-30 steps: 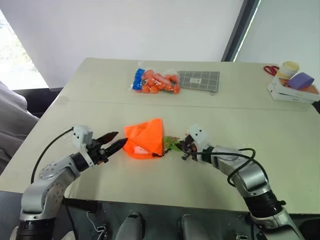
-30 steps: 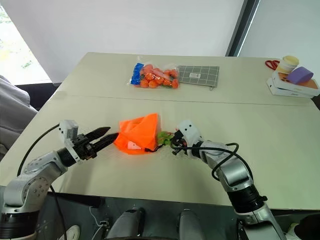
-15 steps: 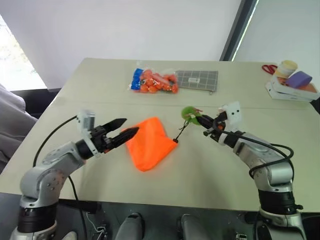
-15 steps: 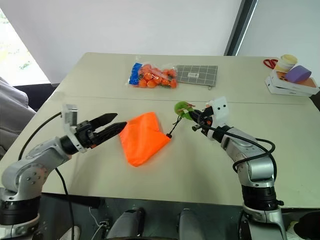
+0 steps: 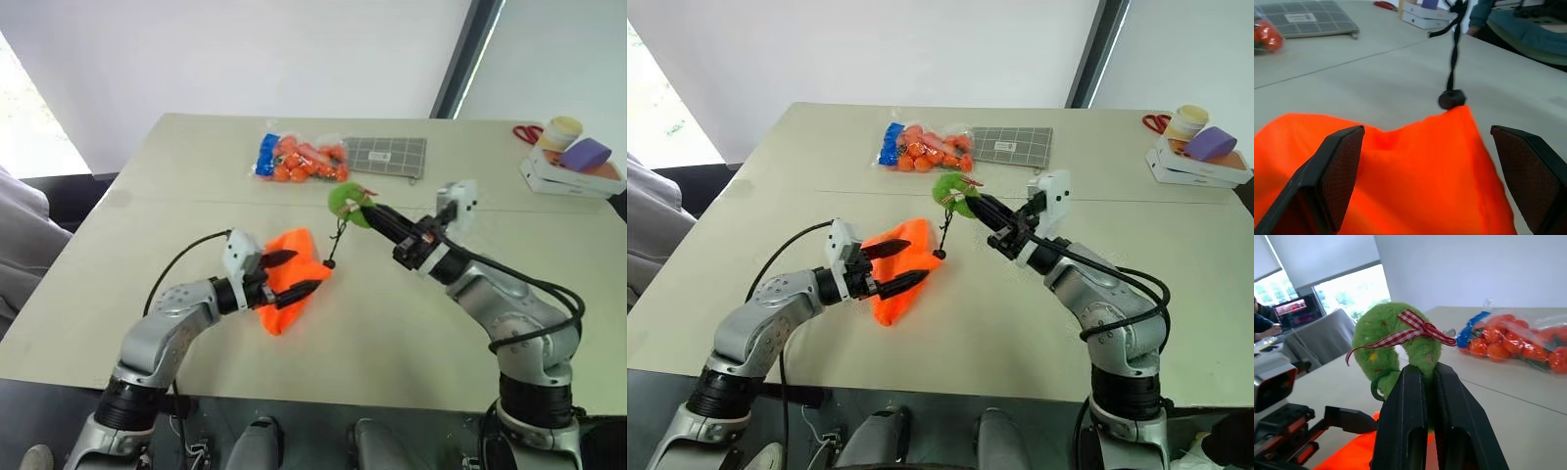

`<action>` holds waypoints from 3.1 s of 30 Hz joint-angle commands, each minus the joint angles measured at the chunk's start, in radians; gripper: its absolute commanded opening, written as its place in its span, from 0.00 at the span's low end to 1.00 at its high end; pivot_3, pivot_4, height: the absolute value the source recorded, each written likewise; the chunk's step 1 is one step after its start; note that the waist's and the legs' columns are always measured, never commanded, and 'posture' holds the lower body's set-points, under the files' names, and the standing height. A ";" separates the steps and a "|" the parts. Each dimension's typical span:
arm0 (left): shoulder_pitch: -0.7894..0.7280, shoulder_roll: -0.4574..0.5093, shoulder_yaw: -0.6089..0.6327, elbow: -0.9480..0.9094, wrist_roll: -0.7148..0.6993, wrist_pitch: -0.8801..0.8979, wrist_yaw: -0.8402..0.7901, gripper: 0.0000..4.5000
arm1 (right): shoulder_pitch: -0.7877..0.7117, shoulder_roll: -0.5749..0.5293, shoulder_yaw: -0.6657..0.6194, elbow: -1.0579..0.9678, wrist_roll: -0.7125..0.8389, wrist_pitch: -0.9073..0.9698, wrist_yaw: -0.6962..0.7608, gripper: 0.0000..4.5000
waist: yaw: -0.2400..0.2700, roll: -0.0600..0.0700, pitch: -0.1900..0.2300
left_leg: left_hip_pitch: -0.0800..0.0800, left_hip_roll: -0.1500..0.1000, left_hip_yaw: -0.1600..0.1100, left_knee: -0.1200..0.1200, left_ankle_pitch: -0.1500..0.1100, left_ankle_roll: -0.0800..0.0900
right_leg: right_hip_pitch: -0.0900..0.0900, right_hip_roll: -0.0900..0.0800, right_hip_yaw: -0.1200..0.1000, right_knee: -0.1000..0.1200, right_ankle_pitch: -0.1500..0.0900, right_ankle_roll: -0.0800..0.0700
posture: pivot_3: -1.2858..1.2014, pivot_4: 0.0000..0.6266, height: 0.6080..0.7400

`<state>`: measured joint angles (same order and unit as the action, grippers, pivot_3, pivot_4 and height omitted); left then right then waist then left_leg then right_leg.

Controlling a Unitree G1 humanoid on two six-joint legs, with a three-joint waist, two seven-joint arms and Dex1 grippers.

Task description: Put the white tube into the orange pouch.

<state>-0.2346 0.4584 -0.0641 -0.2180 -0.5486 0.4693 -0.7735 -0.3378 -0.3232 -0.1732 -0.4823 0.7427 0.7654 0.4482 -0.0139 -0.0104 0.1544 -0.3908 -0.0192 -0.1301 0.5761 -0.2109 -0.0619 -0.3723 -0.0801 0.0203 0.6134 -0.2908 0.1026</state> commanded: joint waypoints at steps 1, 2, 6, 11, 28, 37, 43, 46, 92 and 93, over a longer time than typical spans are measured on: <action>0.065 0.016 0.067 -0.029 -0.021 -0.038 -0.024 0.98 | 0.011 -0.003 -0.005 -0.063 0.041 -0.019 0.000 0.00 | -0.001 0.000 0.000 | 0.000 0.000 0.000 0.000 0.000 0.000 | 0.000 0.000 0.000 0.000 0.000 0.000 | 0.52 0.24 0.88; 0.078 0.018 0.076 -0.029 -0.021 -0.042 -0.027 0.98 | 0.013 -0.005 -0.001 -0.066 0.044 -0.020 0.001 0.00 | 0.000 0.001 0.000 | 0.000 0.000 0.000 0.000 0.000 0.000 | 0.000 0.000 0.000 0.000 0.000 0.000 | 0.52 0.24 0.88; 0.117 0.022 0.095 -0.074 -0.042 -0.037 -0.043 0.98 | 0.021 -0.029 0.044 -0.063 0.011 -0.037 0.018 0.00 | 0.003 0.001 0.000 | 0.000 0.000 -0.001 0.000 0.000 0.000 | -0.001 -0.001 0.000 0.000 0.000 0.000 | 0.52 0.24 0.88; 0.097 0.012 0.078 -0.142 -0.045 -0.019 -0.023 0.98 | 0.016 -0.036 0.064 -0.050 -0.006 -0.061 0.022 0.00 | 0.003 0.001 0.000 | 0.000 0.000 -0.001 0.000 0.000 0.000 | -0.001 -0.002 0.000 -0.002 0.000 -0.001 | 0.52 0.24 0.88; -0.016 -0.215 -0.249 -0.264 0.448 0.055 0.420 0.98 | -0.039 0.000 0.027 -0.007 0.033 -0.078 -0.051 0.00 | 0.002 0.001 0.000 | 0.000 0.000 -0.001 0.000 0.000 0.000 | 0.000 0.001 -0.001 0.001 0.000 0.001 | 0.52 0.24 0.88; 0.010 -0.245 -0.252 -0.271 0.446 0.063 0.421 0.98 | -0.008 0.008 -0.063 -0.002 0.122 -0.038 -0.160 0.00 | 0.003 0.001 0.000 | 0.000 -0.001 0.000 0.000 0.000 0.000 | 0.000 0.001 -0.001 0.000 0.000 0.001 | 0.52 0.24 0.88; 0.003 -0.271 -0.258 -0.237 0.450 0.032 0.410 0.98 | 0.009 0.006 -0.057 -0.028 0.142 -0.036 -0.193 0.00 | 0.002 0.001 0.000 | 0.000 -0.001 0.000 0.000 0.000 0.000 | 0.000 0.001 -0.001 0.000 0.000 0.001 | 0.52 0.24 0.88; -0.023 -0.280 -0.257 -0.215 0.450 0.025 0.401 0.98 | 0.015 0.003 -0.052 -0.040 0.150 -0.035 -0.206 0.00 | 0.003 0.001 0.000 | 0.000 -0.001 0.000 0.000 0.000 0.000 | 0.000 0.001 -0.001 0.001 0.000 0.001 | 0.52 0.24 0.88; -0.244 -0.154 0.072 0.096 -0.063 0.208 -0.054 0.99 | 0.031 -0.009 0.024 -0.025 0.094 -0.100 -0.130 0.00 | 0.000 0.001 0.000 | 0.000 -0.001 0.000 0.001 0.000 0.000 | 0.001 0.001 -0.001 0.001 0.000 0.002 | 0.52 0.24 0.88; -0.254 -0.151 0.087 0.127 -0.078 0.216 -0.064 0.99 | 0.030 -0.007 0.028 -0.023 0.086 -0.105 -0.130 0.00 | -0.001 0.001 0.000 | 0.000 -0.001 0.000 0.001 0.000 0.000 | 0.001 0.001 -0.001 0.001 0.000 0.002 | 0.52 0.24 0.88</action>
<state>-0.4664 0.2994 -0.0191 -0.1086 -0.5815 0.6729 -0.8139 -0.2985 -0.3334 -0.1449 -0.4753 0.8352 0.6878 0.3102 -0.0149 -0.0095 0.1548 -0.3907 -0.0199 -0.1306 0.5770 -0.2107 -0.0616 -0.3715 -0.0792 0.0192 0.6147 -0.2909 0.1041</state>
